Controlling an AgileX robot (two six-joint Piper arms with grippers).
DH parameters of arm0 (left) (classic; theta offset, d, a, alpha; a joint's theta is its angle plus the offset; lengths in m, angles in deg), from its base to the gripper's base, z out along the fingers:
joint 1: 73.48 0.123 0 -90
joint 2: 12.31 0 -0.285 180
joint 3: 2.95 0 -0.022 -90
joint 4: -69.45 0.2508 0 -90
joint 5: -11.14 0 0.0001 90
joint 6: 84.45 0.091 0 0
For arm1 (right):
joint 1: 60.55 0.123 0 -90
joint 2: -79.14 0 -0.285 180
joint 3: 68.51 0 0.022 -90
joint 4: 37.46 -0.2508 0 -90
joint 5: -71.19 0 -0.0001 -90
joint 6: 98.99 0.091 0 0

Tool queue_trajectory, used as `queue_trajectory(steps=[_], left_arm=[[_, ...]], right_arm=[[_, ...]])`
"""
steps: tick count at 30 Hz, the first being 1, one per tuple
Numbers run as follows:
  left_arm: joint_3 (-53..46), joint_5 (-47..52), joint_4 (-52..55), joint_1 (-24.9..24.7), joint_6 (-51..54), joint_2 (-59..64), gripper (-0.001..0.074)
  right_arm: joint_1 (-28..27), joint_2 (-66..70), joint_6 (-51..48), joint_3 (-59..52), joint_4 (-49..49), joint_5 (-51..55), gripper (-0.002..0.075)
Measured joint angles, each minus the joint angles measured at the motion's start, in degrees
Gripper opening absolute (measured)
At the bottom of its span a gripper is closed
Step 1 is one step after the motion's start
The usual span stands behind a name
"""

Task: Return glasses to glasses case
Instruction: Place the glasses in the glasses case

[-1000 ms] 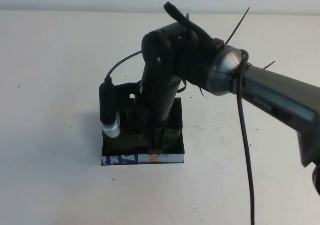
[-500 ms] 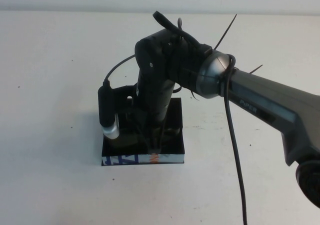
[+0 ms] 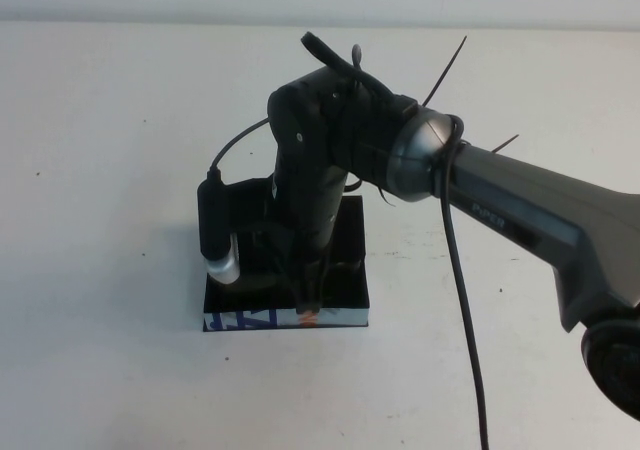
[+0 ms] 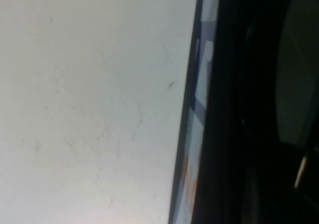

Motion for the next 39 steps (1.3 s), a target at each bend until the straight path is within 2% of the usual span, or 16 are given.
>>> queue_trajectory(steps=[17, 19, 24, 27, 35, 39], left_arm=[[0.0, 0.0, 0.0, 0.0, 0.0, 0.0, -0.0003], [0.0, 0.0, 0.0, 0.0, 0.0, 0.0, -0.0003], [0.0, 0.0, 0.0, 0.0, 0.0, 0.0, -0.0003], [0.0, 0.0, 0.0, 0.0, 0.0, 0.0, -0.0003], [0.0, 0.0, 0.0, 0.0, 0.0, 0.0, -0.0003], [0.0, 0.0, 0.0, 0.0, 0.0, 0.0, -0.0003]], right_arm=[[0.0, 1.4, 0.0, 0.0, -1.0, 0.0, 0.0055], [0.0, 1.4, 0.4, 0.0, -1.0, 0.0, 0.0076], [0.0, 1.3, 1.3, 0.0, -1.0, 0.0, 0.0198], [0.0, 0.9, 1.4, 0.0, -1.0, 0.0, 0.0238], [0.0, -2.6, 4.0, 0.0, 0.4, 0.0, 0.0254], [0.0, -6.9, 14.1, 0.0, 3.7, 0.1, 0.0252]])
